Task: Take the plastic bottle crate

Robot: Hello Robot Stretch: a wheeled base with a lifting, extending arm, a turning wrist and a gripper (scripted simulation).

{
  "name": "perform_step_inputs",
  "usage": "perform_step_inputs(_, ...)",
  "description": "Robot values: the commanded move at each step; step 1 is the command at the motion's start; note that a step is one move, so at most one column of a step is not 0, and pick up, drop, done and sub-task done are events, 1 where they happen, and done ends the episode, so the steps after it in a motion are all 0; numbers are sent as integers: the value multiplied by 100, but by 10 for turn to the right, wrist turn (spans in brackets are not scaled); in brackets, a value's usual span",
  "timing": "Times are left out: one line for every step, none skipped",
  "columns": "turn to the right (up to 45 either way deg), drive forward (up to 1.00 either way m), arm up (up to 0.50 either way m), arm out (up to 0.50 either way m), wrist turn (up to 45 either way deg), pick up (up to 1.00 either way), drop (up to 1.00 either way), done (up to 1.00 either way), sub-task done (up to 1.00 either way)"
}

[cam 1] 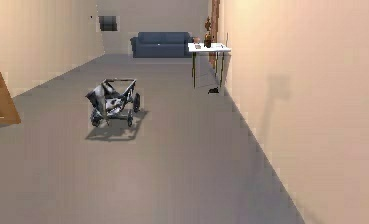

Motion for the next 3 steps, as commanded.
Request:
perform_step_inputs(0, 0, 0, 0, 450, 0, 0, 0, 0)
perform_step_inputs(0, 0, 0, 0, 90, 0, 0, 0, 0)
perform_step_inputs(0, 0, -30, 0, 0, 0, 0, 0, 0)
